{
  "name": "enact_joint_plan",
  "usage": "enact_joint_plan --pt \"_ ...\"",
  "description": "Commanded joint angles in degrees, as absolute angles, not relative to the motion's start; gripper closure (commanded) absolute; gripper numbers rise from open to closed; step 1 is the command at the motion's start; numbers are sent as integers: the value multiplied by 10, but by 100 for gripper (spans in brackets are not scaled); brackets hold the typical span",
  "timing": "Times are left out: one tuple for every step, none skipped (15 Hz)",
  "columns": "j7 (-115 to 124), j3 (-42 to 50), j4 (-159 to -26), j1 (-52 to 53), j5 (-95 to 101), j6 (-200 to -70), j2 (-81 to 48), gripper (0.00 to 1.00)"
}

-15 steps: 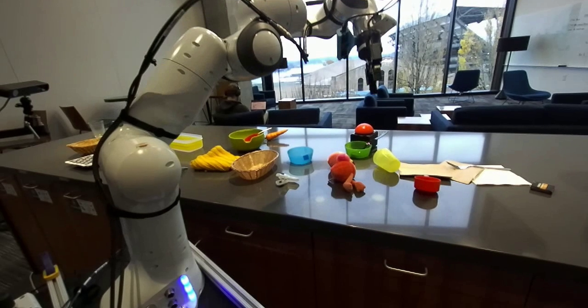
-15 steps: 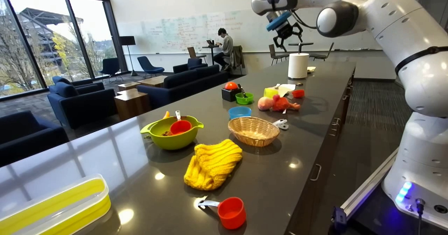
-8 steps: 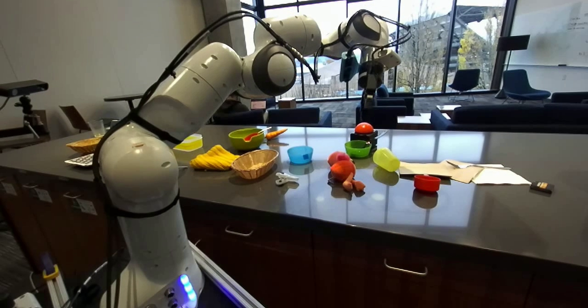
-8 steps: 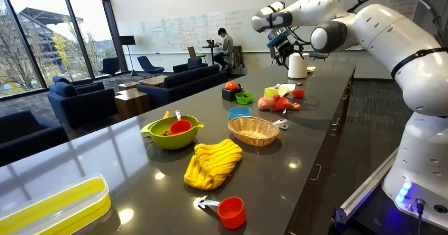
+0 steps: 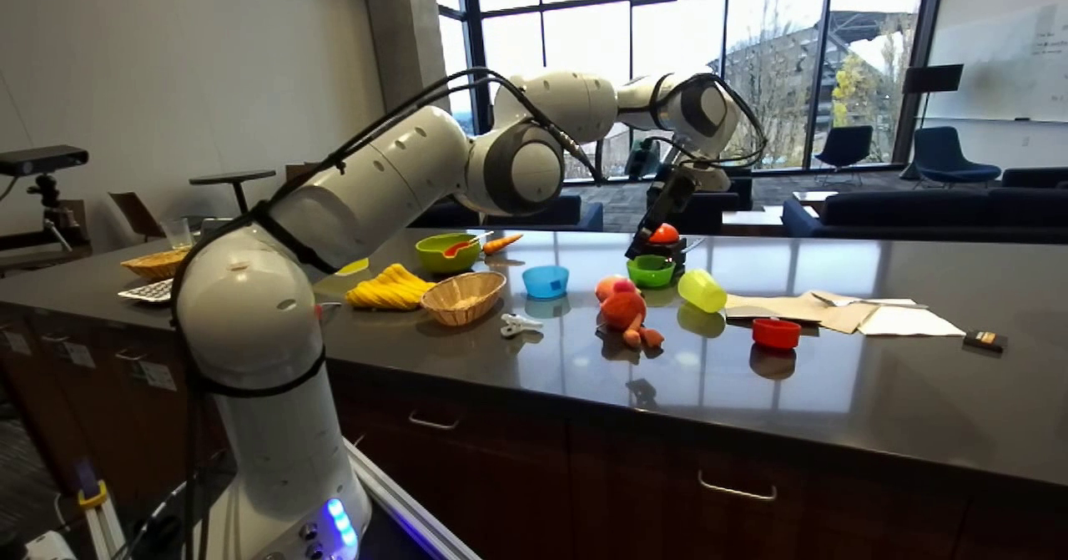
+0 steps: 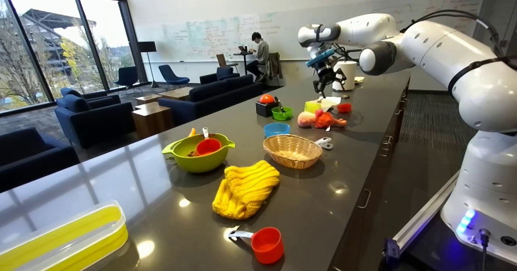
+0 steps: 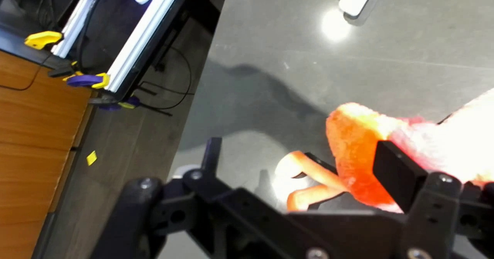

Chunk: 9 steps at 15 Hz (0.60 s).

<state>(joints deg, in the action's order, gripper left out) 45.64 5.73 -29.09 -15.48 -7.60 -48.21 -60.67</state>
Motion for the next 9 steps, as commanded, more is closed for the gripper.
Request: enact_joint_plan --pt "514 40 -210 -195 -142 -519 -642 0" --pt "507 49 -196 -193 -124 -545 -644 0" --pt "502 57 -186 -190 -105 -564 -645 0" --pt "500 61 -177 -190 -91 -585 -646 0" --pt "491 75 -226 -183 -80 -627 -612 0" --pt "491 80 -224 -180 -68 -651 -608 0" --pt "494 85 -221 -176 -59 -677 -602 0" --pt "498 90 -219 -171 -48 -700 -596 0" --pt "508 87 -181 -170 -31 -706 -609 0"
